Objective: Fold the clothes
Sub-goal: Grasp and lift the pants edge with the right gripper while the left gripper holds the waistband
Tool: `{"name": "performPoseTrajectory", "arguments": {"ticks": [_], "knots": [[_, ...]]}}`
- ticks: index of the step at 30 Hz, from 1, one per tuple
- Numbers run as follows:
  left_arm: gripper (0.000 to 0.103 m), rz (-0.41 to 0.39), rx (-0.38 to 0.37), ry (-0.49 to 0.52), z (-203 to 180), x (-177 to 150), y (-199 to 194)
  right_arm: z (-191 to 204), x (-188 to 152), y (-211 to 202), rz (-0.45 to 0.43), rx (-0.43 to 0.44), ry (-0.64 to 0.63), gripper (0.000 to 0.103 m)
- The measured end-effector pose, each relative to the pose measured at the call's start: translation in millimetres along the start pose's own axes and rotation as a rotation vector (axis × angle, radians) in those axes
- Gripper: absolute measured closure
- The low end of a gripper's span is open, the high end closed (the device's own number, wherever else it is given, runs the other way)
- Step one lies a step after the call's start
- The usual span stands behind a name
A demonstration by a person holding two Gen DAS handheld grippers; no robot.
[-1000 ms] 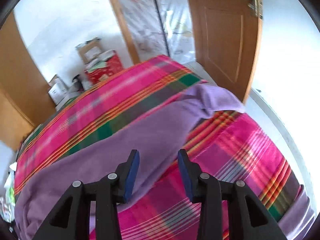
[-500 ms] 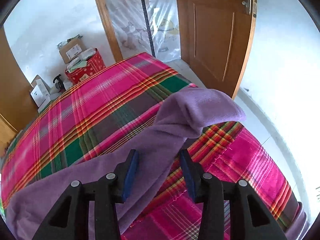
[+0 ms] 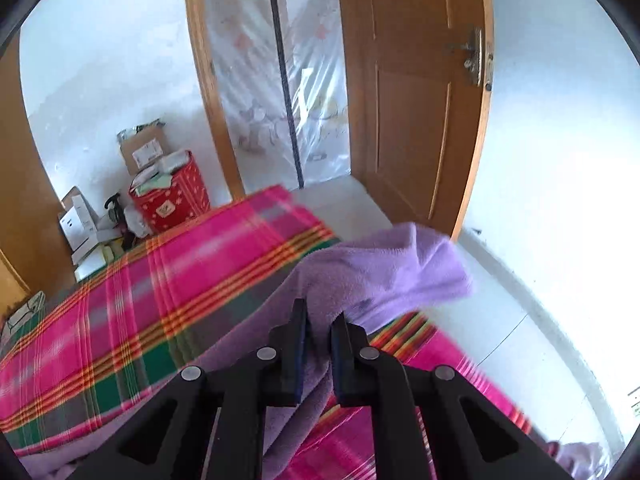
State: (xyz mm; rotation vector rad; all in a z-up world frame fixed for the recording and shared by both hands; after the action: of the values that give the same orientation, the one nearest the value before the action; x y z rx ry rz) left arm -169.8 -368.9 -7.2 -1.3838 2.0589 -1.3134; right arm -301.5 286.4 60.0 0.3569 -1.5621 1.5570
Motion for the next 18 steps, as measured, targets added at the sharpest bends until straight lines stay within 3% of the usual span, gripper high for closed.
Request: {"name": "performPoseTrajectory", "arguments": {"ticks": [7,13,15,18], "knots": [[0.097,-0.010,0.015,0.046,-16.8,0.7,6.8,-5.5,-0.8,2.3,-0.019,-0.101,-0.054,0.093],[0.097,-0.013,0.014,0.050,-22.5,3.9,11.4,2.4,-1.8,-31.7,-0.155,-0.162,-0.091,0.093],[0.097,-0.014,0.010,0.044,-23.2,5.2,13.9,11.9,2.3,-22.0,-0.135,-0.204,-0.157,0.093],[0.097,-0.016,0.005,0.036,-24.0,7.0,15.7,11.0,5.9,6.4,-0.055,-0.221,-0.141,0.092]]}}
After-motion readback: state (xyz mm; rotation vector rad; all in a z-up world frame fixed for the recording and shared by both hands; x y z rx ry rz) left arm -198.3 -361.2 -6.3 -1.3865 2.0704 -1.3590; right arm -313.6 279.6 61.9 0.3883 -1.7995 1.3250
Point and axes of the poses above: each gripper's, at about its wrist camera, not at the fingertips, and y roughly the way its jaws point, z to its left, x to its top, the point moved 1 cm from there along y, roughly the way its jaws point, and after that the axes turned 9 degrees about x, right-handed, at the moved point
